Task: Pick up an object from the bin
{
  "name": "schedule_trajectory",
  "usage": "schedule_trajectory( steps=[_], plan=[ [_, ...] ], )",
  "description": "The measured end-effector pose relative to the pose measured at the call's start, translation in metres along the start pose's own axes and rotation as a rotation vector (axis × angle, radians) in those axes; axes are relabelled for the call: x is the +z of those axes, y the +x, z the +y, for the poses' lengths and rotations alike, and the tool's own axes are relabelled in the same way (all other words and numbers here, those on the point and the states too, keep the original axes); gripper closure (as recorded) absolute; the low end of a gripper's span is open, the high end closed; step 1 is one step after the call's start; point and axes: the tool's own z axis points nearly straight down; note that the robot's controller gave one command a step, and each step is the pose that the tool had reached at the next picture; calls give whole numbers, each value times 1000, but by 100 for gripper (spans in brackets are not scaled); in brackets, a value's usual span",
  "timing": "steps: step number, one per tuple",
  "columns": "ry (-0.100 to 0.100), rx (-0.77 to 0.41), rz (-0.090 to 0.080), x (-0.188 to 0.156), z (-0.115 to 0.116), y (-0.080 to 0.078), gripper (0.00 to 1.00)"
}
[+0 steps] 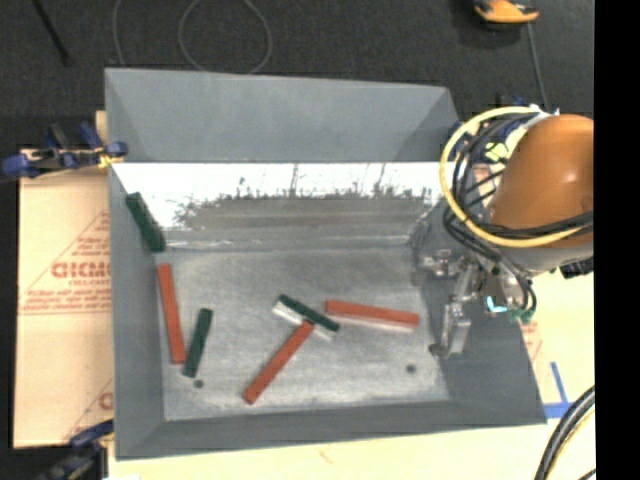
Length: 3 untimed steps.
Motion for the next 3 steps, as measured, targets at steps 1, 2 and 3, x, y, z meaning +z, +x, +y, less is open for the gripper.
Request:
schedule_trajectory(
  steps=[1,2,3],
  plan=[
    [0,-37,-2,137,3,-55,0],
    [2,-43,-7,134,2,-56,100],
    [3,-65,-16,27,5,-65,100]
  ],
)
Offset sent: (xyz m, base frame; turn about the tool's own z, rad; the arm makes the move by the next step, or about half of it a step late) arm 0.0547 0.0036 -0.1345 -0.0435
